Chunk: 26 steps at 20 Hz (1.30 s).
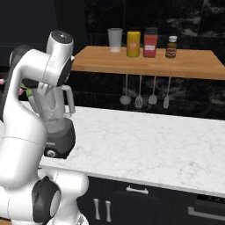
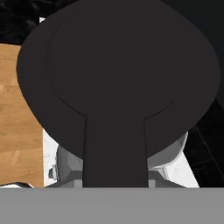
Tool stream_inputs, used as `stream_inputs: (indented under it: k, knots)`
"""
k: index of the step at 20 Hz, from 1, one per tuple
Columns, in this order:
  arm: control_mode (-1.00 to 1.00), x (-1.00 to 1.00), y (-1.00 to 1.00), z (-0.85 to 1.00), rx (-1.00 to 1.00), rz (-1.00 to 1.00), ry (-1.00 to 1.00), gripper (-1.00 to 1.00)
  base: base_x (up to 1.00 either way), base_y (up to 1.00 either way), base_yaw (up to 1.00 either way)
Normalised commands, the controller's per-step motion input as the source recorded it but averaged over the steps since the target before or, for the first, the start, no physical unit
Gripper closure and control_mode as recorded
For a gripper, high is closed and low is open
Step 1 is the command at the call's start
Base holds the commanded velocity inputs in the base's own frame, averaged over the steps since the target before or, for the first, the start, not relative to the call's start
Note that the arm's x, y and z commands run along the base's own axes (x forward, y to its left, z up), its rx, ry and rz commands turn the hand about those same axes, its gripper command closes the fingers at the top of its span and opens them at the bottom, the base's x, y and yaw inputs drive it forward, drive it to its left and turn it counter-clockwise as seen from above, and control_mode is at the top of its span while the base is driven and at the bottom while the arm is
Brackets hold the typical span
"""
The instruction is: Close the lid blender by securely placing the lid on top.
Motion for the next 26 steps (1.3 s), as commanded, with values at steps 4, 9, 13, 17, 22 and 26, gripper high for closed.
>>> stream_inputs:
  k: [4,9,13,17,22,26]
  knots:
    - [-1.00,0.02,0.00,0.00,-0.04,0.04,0.00,1.00,0.00,0.00,0.00]
    - [-1.00,0.14,0.00,0.02,-0.02,0.04,0.00,1.00,0.00,0.00,0.00]
    - [-1.00,0.13,0.00,0.01,-0.01,0.05,0.00,1.00,0.00,0.00,0.00]
    - [-1.00,0.27,0.00,0.03,0.00,0.04,0.00,1.00,0.00,0.00,0.00]
    - [-1.00,0.35,0.00,0.08,0.00,0.04,0.00,1.00,0.00,0.00,0.00]
    - [-1.00,0.18,0.00,0.00,-0.01,0.06,0.00,1.00,0.00,0.00,0.00]
